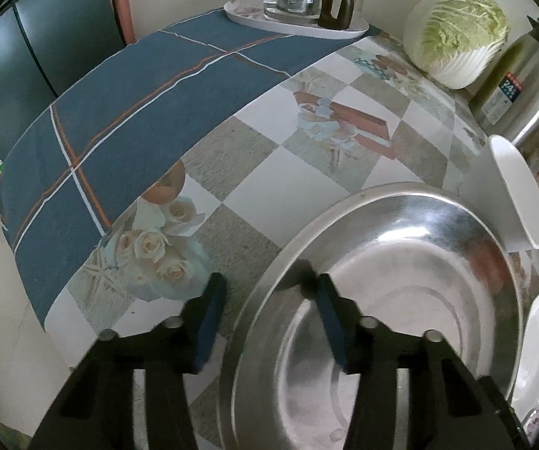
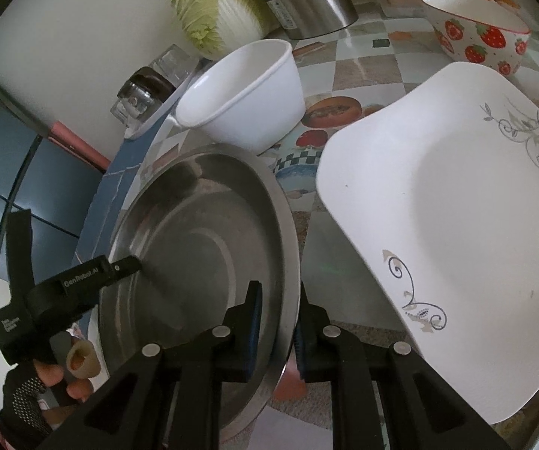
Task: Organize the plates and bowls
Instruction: 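Close the right tool on the steel basin rim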
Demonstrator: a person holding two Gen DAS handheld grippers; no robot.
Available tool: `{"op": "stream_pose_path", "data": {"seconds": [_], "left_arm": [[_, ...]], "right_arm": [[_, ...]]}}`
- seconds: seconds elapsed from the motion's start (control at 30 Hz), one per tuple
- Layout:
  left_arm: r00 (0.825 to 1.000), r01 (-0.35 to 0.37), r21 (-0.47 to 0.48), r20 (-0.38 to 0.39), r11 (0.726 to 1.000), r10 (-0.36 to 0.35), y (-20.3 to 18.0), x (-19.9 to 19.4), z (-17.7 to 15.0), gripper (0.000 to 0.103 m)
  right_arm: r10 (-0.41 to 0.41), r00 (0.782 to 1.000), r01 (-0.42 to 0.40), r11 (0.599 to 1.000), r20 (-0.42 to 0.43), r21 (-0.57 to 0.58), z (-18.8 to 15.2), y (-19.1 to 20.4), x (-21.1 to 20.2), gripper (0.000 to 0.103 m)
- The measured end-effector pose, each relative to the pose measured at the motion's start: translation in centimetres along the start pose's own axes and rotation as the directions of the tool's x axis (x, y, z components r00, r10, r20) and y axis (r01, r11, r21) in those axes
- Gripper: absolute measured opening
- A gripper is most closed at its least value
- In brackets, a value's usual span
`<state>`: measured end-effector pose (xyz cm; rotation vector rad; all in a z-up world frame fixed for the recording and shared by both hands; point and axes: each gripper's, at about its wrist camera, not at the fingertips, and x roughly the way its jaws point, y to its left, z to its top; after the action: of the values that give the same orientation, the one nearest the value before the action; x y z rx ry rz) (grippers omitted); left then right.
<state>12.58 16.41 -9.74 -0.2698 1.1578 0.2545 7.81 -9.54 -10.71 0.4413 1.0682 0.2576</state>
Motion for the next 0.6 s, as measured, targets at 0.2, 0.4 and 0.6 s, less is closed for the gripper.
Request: {"op": "stream_pose_path", "data": {"seconds": [0.2,0.4,0.6], "left_arm": [[0.997,0.076,-0.058,-0.009,0.995,-0.076,1.2,-0.4,0.2,0.038],[0.996,0.086,-0.067,0.006,0.994,-0.086,1.5,-1.6,0.4,0.035],[0.992,0.126,-0.096,0.007,0.987,-0.126,2.4,-2.6,0.5,0.033]], "right_arm": [[-0.058,0.998,0.058,0.997,0.007,-0.054,0.2,0.9,-0.2,0.015],[-0.067,0.997,0.072,0.992,0.047,-0.108,0.7,2.1,-1.7,0.015],[-0.059,0.997,0.066,0.99,0.058,-0.121,1.1,2.6,-2.4,0.015]]}}
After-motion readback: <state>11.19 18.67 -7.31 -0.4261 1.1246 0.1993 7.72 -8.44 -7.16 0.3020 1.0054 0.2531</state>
